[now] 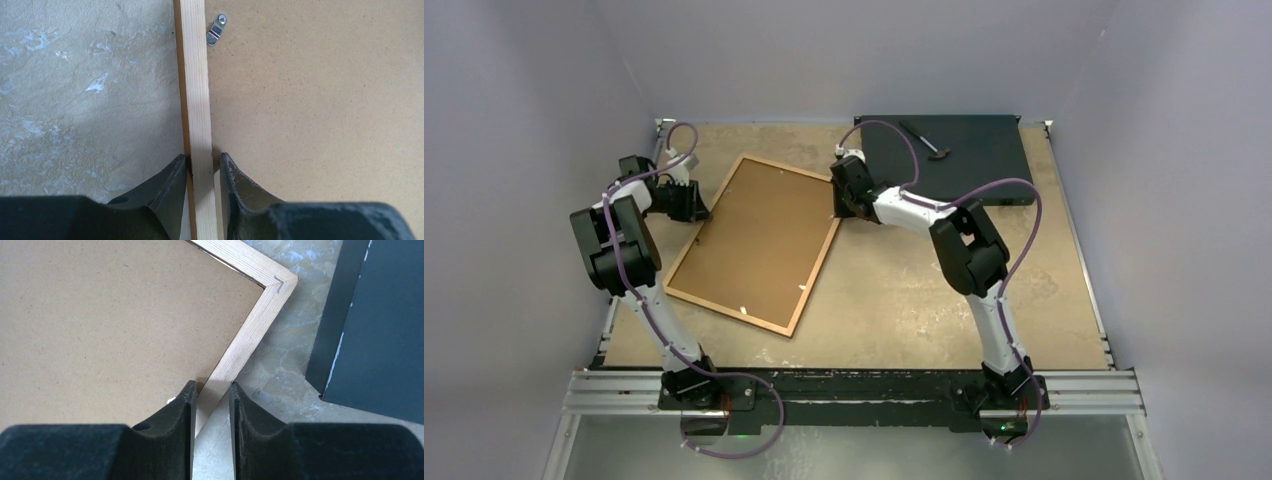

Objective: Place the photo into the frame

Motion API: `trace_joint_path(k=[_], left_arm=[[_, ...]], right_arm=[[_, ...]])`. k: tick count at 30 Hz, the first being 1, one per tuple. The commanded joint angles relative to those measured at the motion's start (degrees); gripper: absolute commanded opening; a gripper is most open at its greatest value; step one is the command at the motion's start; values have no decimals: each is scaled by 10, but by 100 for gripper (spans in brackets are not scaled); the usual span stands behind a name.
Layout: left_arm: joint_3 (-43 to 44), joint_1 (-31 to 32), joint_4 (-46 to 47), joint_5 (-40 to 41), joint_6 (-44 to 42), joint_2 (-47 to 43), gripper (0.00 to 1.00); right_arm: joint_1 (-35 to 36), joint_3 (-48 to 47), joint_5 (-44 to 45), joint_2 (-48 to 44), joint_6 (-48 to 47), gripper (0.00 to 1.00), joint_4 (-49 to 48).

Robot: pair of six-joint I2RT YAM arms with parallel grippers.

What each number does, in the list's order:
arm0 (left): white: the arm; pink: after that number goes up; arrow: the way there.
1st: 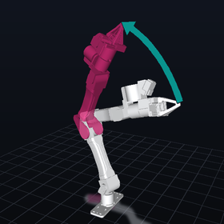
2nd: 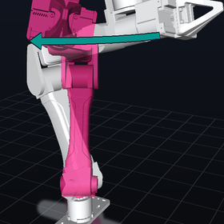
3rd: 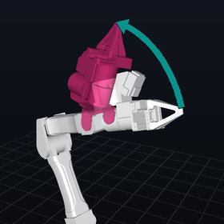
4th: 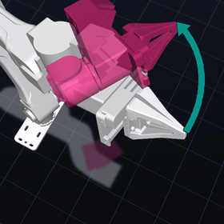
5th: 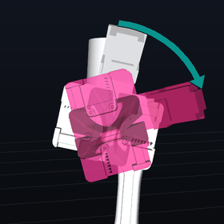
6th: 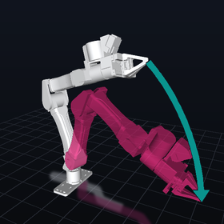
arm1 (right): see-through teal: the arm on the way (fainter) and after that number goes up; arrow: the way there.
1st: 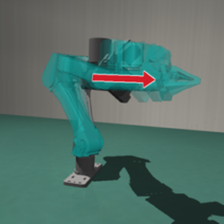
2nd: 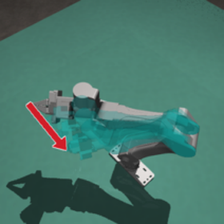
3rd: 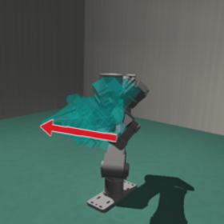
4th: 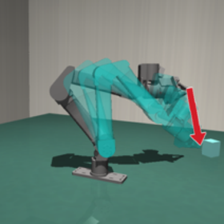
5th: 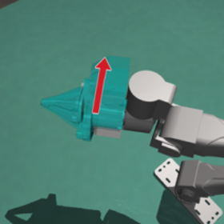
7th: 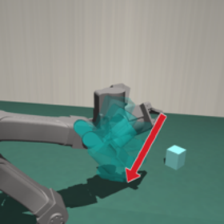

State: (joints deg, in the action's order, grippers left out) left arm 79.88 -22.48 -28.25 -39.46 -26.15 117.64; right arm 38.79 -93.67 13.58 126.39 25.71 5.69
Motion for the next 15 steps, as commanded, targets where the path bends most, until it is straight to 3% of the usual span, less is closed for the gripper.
trace_joint_path(k=[1,8,15], left_arm=[[-21,-3,-51,32,-24,5,27],[-28,-2,-48,26,-22,8,26],[-41,-1,-44,26,-25,10,25]], right_arm=[[-5,-40,-86,5,-77,16,36],[-9,-48,-128,8,-95,40,73],[-10,-41,-135,7,-92,39,64]])
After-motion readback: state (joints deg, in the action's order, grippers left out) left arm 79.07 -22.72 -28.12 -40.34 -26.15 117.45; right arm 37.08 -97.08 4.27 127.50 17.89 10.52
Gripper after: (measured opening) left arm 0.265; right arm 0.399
